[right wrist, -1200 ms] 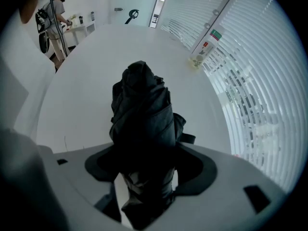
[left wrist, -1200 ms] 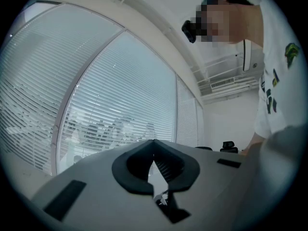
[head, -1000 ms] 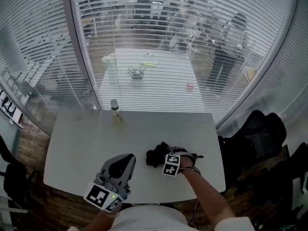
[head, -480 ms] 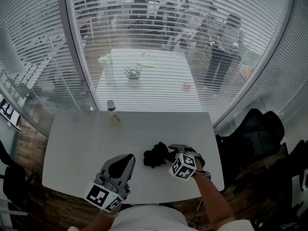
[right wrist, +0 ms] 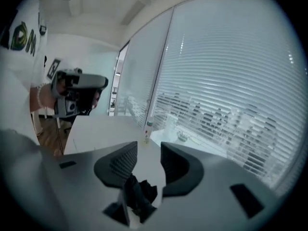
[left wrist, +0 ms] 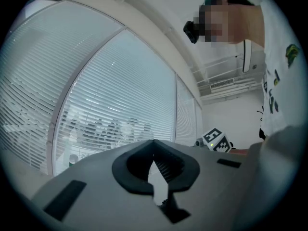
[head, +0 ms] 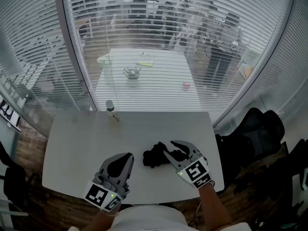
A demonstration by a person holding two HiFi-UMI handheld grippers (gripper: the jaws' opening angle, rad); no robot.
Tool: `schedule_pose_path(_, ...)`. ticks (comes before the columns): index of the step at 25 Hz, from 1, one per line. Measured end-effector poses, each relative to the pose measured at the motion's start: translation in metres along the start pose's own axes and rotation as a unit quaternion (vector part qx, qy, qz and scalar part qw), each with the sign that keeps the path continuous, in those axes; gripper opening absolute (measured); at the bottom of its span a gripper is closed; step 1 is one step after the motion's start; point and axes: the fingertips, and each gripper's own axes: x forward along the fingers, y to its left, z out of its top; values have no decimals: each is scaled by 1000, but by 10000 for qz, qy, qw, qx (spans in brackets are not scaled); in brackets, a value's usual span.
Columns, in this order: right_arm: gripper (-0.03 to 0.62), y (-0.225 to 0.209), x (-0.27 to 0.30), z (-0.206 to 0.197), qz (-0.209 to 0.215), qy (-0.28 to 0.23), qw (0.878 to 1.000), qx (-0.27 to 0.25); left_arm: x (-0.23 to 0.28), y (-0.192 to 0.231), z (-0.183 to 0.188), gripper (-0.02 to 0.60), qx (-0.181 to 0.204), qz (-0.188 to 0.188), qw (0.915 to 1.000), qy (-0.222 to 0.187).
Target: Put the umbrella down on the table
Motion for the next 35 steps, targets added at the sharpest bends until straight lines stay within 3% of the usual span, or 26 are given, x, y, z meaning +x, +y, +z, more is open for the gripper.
schedule_pose_path(6, 137, -11, -33, 43, -412, -905, 9935, 558, 1, 3, 0, 11, 3, 40, 10000, -4)
schedule_pose_path(12, 126, -14, -60, 70, -608, -1426, 9830, 982, 3, 4, 2, 11, 20, 54, 10000, -5)
schedule_pose_path(19, 91, -7, -80, 83, -727, -1704, 9747, 1251, 4, 4, 3, 11, 39, 51, 10000, 8)
schedule_pose_path(35, 61, 1, -81, 80, -882, -1619, 9755, 1198, 6, 6, 8, 11, 49, -11, 10000, -29)
